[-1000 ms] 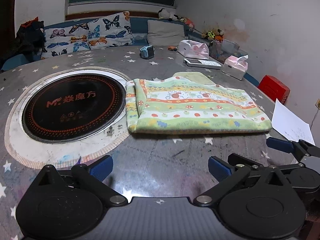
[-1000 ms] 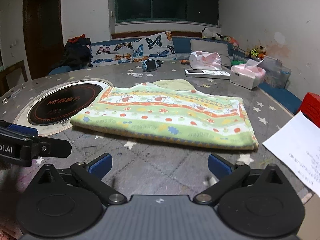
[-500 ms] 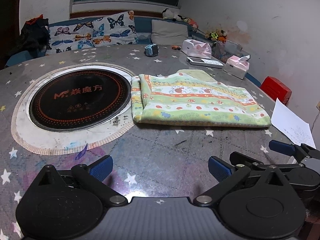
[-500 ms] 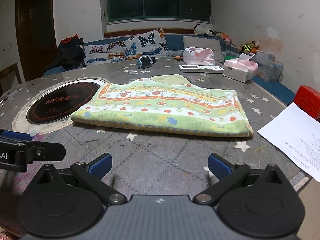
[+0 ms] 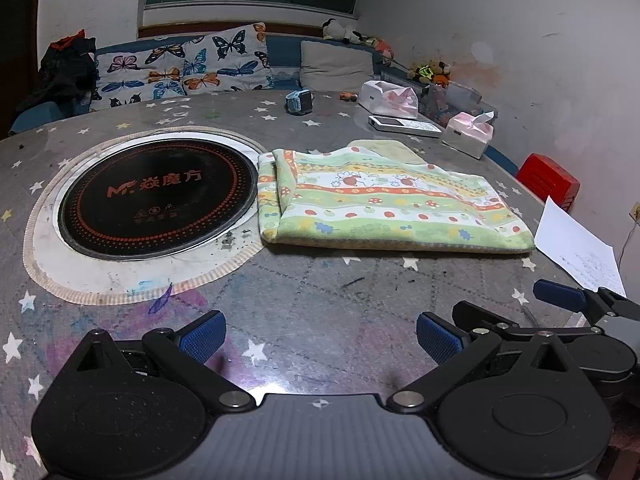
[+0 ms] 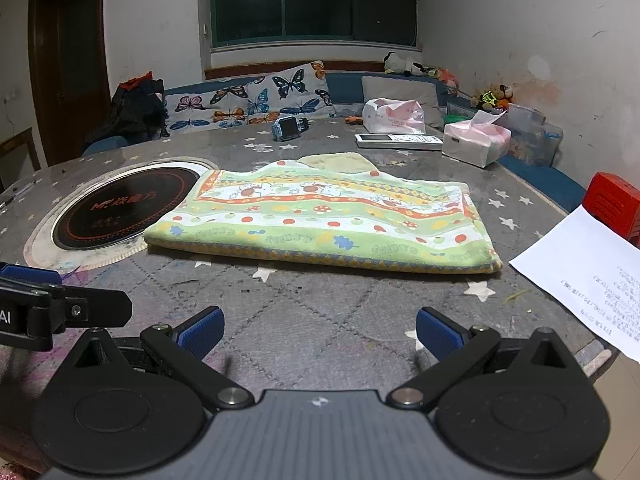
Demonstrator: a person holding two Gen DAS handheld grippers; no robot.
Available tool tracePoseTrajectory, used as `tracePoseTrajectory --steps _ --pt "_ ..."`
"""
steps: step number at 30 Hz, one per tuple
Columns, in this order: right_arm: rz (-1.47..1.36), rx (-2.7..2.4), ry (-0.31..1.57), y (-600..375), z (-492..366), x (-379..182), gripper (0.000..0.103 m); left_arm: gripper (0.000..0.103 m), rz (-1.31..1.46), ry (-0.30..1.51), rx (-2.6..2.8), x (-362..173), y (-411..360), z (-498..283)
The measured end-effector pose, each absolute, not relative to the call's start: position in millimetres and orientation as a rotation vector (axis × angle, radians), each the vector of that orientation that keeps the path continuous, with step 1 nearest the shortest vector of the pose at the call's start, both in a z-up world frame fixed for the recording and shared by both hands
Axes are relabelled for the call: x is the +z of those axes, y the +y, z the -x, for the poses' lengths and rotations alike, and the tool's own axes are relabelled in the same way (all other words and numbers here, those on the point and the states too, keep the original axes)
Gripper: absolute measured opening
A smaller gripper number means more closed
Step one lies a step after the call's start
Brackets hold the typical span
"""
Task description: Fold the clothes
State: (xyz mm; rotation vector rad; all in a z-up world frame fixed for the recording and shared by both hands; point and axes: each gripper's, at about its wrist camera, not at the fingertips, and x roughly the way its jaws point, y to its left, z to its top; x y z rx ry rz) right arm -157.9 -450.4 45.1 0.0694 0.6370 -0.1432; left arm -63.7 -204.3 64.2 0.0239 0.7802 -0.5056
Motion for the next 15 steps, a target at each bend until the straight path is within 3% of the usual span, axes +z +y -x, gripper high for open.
tracePoseTrajectory --steps 15 --pt "-0.08 -0.153 0.634 -455.4 159.1 44.8 0.103 0.103 -0.036 0.795 -0.517 61.4 -212.8 65.6"
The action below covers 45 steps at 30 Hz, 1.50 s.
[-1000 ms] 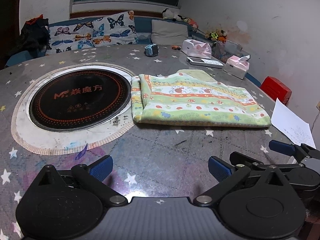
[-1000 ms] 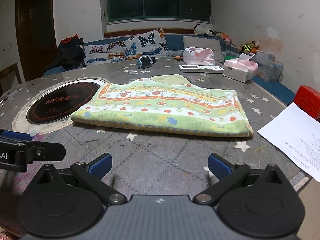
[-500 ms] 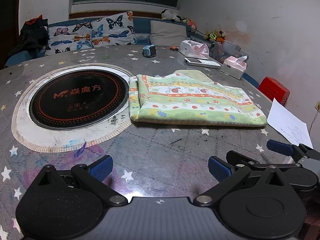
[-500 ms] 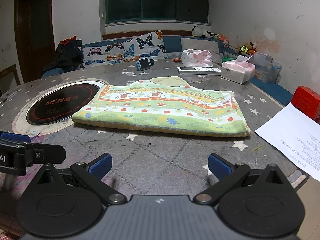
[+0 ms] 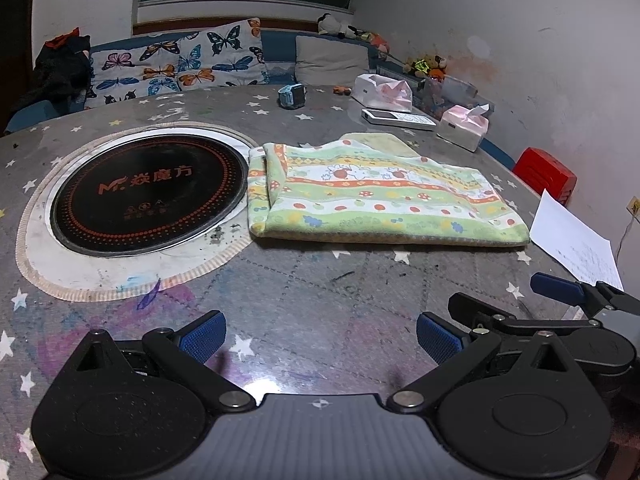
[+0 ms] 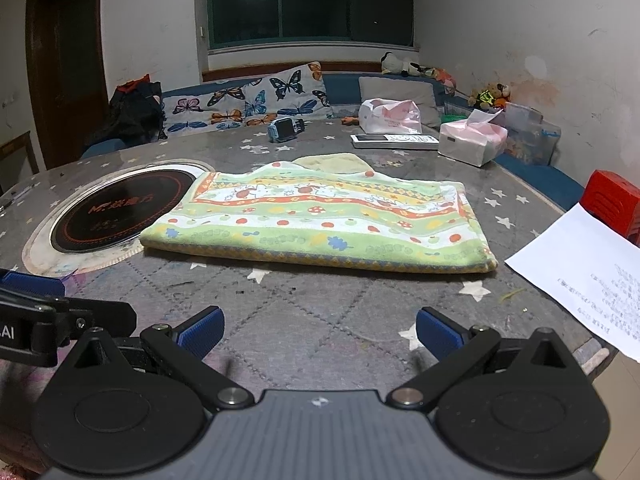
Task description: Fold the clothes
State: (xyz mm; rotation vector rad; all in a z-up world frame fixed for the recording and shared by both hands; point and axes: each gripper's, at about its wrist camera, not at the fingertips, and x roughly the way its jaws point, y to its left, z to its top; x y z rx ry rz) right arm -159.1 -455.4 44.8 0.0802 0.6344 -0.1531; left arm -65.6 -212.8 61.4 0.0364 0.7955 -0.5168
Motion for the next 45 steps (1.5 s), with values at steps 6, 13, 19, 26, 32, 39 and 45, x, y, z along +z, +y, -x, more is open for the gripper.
tracePoseTrajectory --steps 6,13,19,26,32,39,45 --pt "-0.086 -0.155 0.635 -457.8 159.6 44.5 0.103 0.103 -0.038 0.803 -0.519 60.6 -214.5 65.2" --pt "-0.088 -0.151 0.636 -458.3 159.1 43.9 0.103 0.103 -0.04 0.807 -0.524 60.3 -217.2 64.9" --pt "-0.092 -0.15 0.639 -458.5 158.6 42.9 0.103 0.103 -0.038 0.812 -0.526 59.9 -218.3 64.1" --pt "-0.091 -0.147 0.642 -458.0 157.7 42.0 0.103 0.103 -0.042 0.815 -0.527 59.0 -219.5 63.4" --pt "-0.092 -0.146 0.646 -457.5 155.7 40.6 0.103 0.103 -0.044 0.817 -0.525 58.5 -220.1 62.4" --pt "-0.093 -0.145 0.649 -457.8 154.6 40.2 0.103 0.103 -0.047 0.818 -0.528 57.6 -221.2 62.0" --pt "-0.096 -0.147 0.65 -458.6 154.7 40.3 0.103 0.103 -0.049 0.821 -0.53 57.1 -223.0 61.3"
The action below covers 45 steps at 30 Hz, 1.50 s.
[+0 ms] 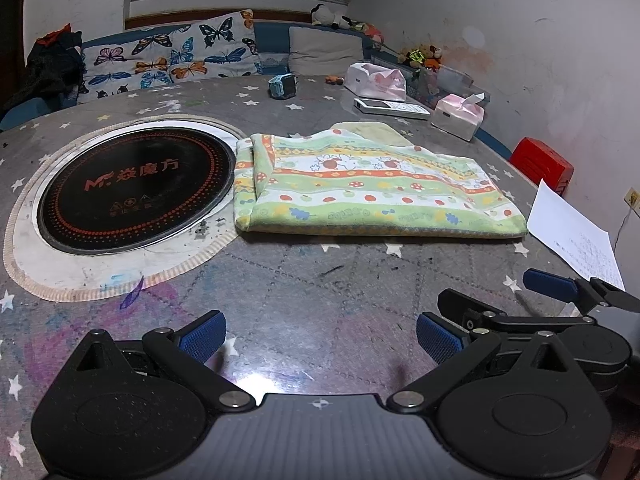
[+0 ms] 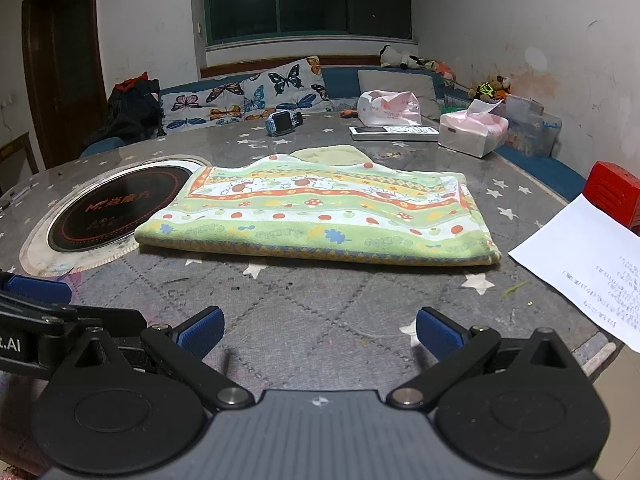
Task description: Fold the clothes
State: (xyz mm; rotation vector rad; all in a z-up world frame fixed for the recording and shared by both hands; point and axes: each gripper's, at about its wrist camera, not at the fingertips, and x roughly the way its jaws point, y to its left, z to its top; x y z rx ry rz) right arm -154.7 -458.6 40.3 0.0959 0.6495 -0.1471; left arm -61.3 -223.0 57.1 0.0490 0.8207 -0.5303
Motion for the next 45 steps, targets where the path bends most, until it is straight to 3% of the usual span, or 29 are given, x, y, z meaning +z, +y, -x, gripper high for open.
tracePoseTrajectory --steps 45 --pt "-0.087 -0.152 0.656 -458.5 141.1 43.4 0.103 0.103 -0.031 0.824 -0.517 61.0 -221.3 47.7"
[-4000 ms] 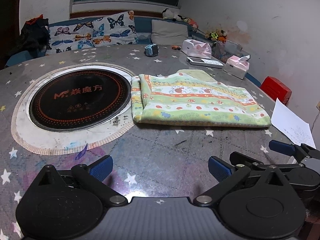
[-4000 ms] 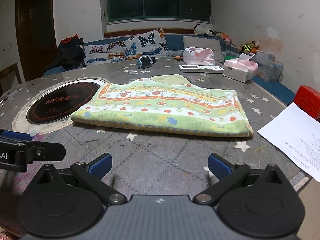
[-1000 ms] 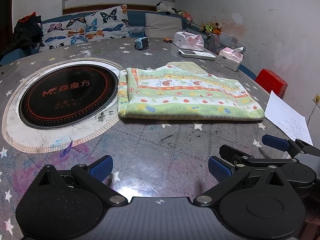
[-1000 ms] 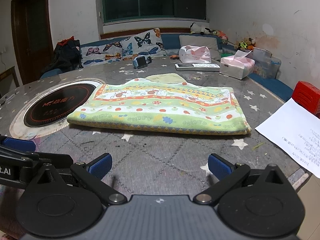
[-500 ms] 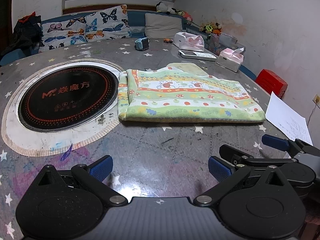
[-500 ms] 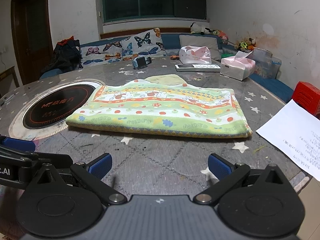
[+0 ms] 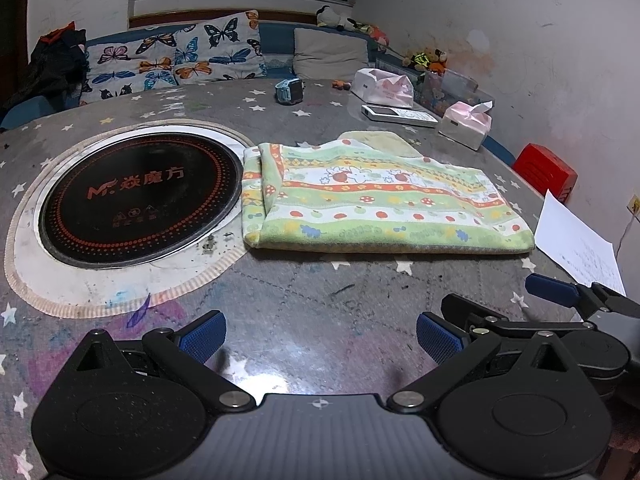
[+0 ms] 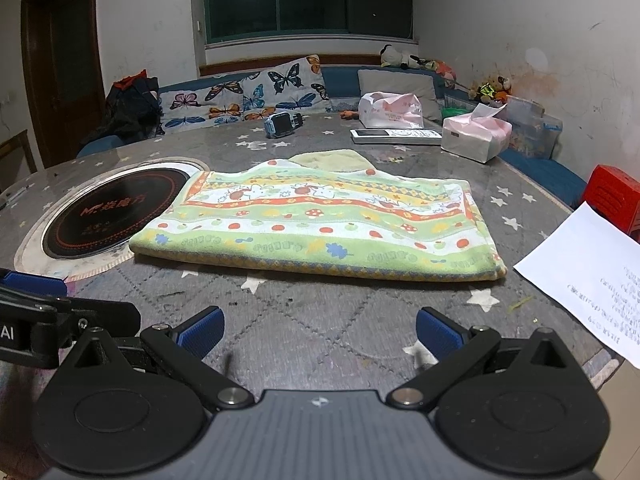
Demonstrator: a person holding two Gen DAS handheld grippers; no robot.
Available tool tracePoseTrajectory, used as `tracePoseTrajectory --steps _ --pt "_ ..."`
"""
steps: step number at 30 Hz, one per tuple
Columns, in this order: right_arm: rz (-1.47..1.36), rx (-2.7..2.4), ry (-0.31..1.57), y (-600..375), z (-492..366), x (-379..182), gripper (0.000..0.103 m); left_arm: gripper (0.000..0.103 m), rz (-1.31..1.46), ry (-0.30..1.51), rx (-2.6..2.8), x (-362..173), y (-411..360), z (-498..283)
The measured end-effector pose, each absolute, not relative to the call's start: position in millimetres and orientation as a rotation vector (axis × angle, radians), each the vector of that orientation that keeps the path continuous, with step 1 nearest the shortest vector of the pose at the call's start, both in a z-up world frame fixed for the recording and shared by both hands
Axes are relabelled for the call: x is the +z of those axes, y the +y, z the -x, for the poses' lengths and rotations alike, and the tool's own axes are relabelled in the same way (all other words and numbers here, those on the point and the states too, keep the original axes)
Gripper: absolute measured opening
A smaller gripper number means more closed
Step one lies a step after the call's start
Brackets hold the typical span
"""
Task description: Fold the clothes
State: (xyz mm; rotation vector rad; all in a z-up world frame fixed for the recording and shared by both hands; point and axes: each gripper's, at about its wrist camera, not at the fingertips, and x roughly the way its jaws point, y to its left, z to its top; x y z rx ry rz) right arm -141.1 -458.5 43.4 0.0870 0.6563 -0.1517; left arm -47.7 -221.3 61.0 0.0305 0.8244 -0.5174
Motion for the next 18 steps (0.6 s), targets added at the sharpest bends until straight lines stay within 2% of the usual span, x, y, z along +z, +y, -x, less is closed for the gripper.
tracePoseTrajectory --steps 18 --pt "-0.086 -0.157 0.663 -459.6 138.5 42.3 0.103 0.103 -0.028 0.816 -0.496 61.7 -216.2 43.9"
